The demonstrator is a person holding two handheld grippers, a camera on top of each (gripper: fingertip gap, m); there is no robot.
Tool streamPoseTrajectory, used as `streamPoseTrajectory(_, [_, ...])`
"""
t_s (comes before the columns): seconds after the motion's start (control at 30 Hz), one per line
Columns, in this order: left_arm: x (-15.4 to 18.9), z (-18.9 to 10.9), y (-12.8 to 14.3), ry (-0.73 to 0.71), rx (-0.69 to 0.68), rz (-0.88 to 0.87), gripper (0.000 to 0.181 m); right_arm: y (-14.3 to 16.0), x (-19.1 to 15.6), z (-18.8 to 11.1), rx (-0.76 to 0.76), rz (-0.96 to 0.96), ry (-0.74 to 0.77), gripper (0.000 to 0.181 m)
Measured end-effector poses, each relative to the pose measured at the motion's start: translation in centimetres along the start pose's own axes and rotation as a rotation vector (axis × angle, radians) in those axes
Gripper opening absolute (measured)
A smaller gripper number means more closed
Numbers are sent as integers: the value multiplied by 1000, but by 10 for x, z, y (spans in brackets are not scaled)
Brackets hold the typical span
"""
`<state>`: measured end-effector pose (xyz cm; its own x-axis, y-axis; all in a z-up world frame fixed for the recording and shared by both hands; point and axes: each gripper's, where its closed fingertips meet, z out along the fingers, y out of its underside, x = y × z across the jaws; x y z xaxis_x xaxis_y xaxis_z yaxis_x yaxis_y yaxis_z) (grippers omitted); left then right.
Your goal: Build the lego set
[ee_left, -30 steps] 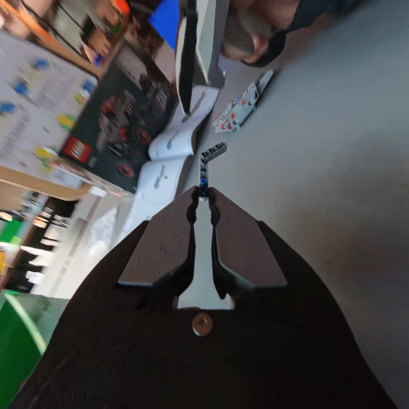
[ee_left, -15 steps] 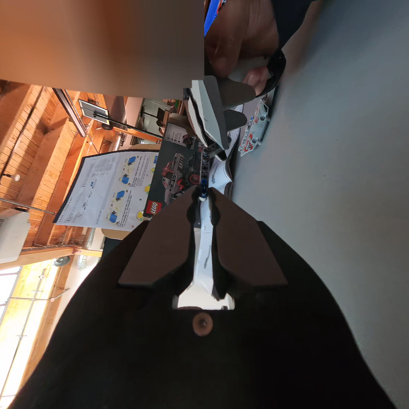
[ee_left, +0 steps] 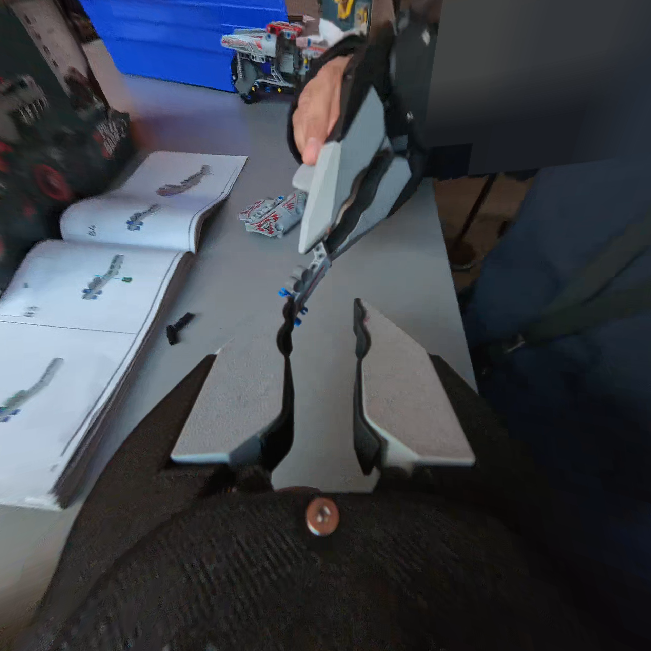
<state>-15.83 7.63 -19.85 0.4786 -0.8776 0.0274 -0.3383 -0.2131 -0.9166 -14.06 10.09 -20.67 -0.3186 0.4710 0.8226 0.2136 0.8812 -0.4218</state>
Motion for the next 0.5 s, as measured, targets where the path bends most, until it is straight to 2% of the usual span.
streamPoseTrajectory(0.17, [-7,7,8,194,-54,-157,29,-7,-8,0,7,-157,44,6])
streamPoseTrajectory(0.23, [0,12,10,273,-76,-189,19,-5,-11,1,-4,-169,38,6])
streamPoseTrajectory(0.27, [6,13,10,305,-89,-178,6,-4,-12,2,-10,-169,35,6])
streamPoseTrajectory(0.33, [3,17,17,244,-137,-119,5,5,-17,4,-39,-153,8,9])
streamPoseTrajectory(0.4, [-2,19,35,186,-264,-58,5,19,-27,5,-89,-90,-68,23])
streamPoseTrajectory(0.43, [-3,19,42,167,-310,-30,5,23,-32,5,-100,-48,-115,24])
streamPoseTrajectory(0.5, [-3,20,47,159,-355,-1,5,24,-35,2,-86,20,-167,32])
